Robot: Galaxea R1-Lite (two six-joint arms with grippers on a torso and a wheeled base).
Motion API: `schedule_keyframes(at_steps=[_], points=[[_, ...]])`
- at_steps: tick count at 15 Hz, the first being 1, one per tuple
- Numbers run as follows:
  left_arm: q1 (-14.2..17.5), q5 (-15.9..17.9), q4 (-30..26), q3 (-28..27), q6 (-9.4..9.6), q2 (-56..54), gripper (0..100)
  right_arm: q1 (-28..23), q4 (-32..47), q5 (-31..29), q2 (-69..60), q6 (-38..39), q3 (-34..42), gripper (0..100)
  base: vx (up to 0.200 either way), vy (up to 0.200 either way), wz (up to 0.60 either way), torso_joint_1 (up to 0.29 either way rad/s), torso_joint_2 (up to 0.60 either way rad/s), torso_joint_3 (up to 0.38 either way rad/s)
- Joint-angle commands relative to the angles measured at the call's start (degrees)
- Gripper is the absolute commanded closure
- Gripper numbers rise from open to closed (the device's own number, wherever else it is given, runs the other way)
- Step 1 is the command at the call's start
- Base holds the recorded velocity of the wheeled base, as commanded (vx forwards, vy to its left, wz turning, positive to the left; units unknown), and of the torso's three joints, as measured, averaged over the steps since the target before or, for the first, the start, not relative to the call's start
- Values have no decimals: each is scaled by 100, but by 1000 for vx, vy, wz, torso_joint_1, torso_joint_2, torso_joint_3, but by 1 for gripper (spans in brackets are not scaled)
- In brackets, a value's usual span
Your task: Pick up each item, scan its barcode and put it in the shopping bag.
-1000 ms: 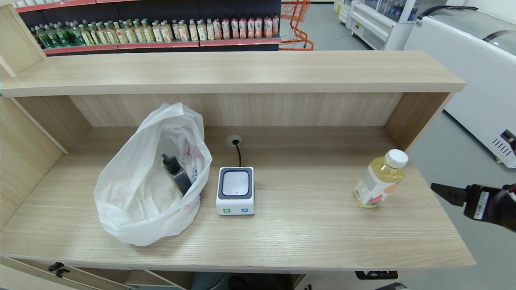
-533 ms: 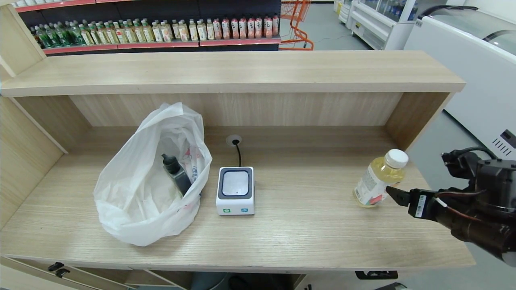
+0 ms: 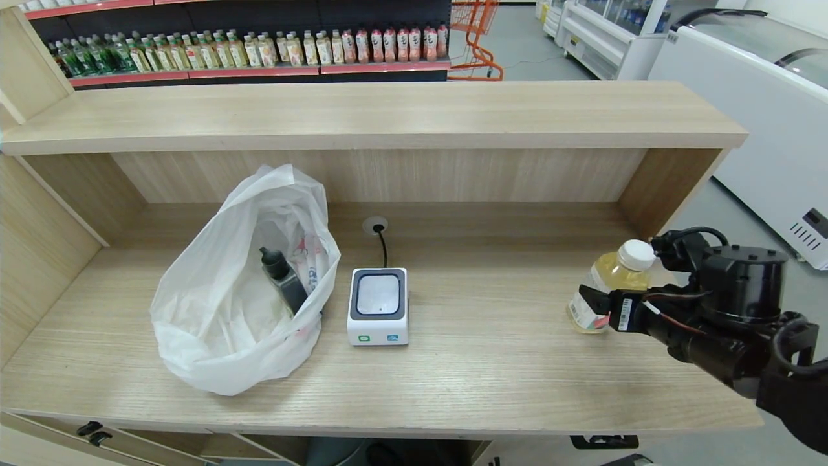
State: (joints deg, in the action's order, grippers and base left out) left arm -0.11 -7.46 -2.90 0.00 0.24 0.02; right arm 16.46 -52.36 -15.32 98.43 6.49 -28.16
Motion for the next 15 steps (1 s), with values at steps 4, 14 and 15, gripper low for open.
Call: schedule_keyframes(at_steps=[4, 14, 15], points=[[11, -1, 0, 0, 2, -2, 0, 51, -424, 152, 590, -192, -207, 0, 0, 0, 0, 0, 0, 0], [11, -1, 0, 0, 2, -2, 0, 112, -1250, 425, 1346, -1018, -585, 0, 0, 0, 0, 0, 0, 0], [2, -1, 0, 0, 2, -2, 0, 112, -1250, 574, 1355, -1026, -620, 0, 0, 0, 0, 0, 0, 0]])
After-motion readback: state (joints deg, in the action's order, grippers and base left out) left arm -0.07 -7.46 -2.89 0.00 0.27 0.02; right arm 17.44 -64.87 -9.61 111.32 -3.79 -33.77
